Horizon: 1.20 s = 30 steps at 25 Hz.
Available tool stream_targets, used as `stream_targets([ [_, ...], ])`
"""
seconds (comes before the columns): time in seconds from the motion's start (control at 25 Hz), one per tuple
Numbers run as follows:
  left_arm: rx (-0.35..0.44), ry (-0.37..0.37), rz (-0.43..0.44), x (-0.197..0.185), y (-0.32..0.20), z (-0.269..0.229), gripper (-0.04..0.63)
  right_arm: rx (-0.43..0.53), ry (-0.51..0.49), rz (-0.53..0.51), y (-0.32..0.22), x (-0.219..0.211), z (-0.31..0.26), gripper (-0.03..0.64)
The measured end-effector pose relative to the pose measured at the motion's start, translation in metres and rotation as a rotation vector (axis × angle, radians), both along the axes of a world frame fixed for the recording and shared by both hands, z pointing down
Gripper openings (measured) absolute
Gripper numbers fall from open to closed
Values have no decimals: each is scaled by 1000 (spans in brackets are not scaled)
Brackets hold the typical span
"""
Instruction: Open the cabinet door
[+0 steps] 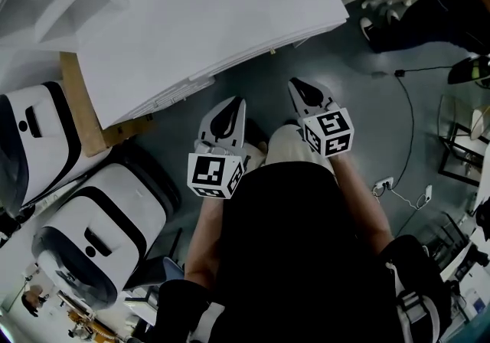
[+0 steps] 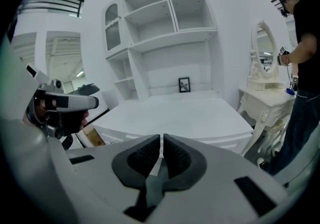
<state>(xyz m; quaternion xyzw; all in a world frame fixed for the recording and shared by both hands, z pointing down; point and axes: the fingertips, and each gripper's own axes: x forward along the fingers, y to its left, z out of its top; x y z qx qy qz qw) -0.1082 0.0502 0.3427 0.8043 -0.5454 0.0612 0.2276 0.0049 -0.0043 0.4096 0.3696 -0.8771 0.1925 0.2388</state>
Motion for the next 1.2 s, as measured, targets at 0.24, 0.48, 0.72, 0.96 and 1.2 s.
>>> stream_targets([
  [0.24,-29,3,-7,-10,-7,9,32,-29,23,2,-10,-11,19,43],
  [0.48,-58,8,-42,-9,-7,15,32,-87,57,-11,-22,-8,53,56],
  [0.72,-92,1,-87,-9,-12,19,32,-144,100,-41,-42,-7,87,69],
  [0.96,-119,-3,-152,-3,-27,29,32,-205,116,-67,-66,-4,125,75],
  [1.2,-142,-5,-191,12,-37,43,32,-244,132,-87,-83,-3,162,86],
])
